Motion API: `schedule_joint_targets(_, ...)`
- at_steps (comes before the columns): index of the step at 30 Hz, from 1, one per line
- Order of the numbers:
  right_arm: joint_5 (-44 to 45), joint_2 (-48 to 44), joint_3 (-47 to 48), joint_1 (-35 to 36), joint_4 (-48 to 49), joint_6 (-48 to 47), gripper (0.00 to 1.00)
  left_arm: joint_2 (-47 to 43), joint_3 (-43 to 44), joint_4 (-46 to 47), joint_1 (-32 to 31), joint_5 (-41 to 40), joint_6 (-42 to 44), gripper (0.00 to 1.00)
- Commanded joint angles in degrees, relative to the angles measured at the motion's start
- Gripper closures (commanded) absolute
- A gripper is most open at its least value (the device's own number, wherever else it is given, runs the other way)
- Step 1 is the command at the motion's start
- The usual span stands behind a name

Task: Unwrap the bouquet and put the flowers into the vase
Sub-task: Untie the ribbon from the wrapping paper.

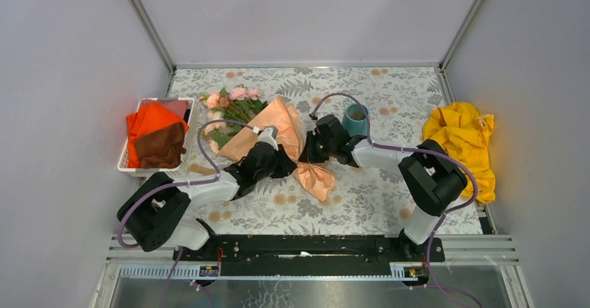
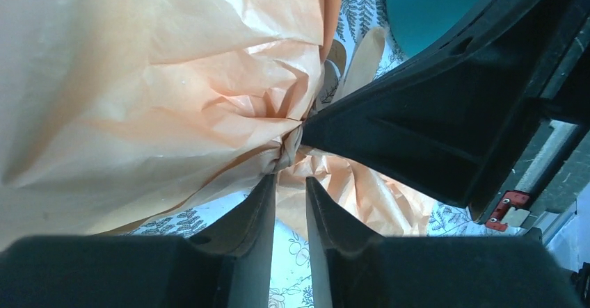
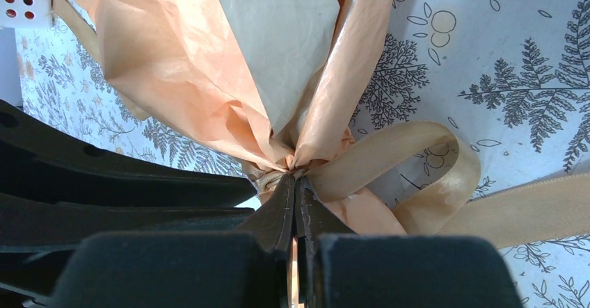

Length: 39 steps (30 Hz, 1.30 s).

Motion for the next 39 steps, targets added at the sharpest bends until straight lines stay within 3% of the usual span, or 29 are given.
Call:
schedule_joint_targets(1, -1.54, -2.63, -0.12, 0.57, 2.44, -0.65, 1.00, 1.57, 2.27, 4.36, -0.79, 0.06, -0.25, 0.72)
schedule_joint_targets(39, -2.16, -1.75, -0.07, 0.96, 3.25, -0.35, 1.00, -0.51, 4.00, -3.84, -1.46, -6.54, 2.57, 0.73)
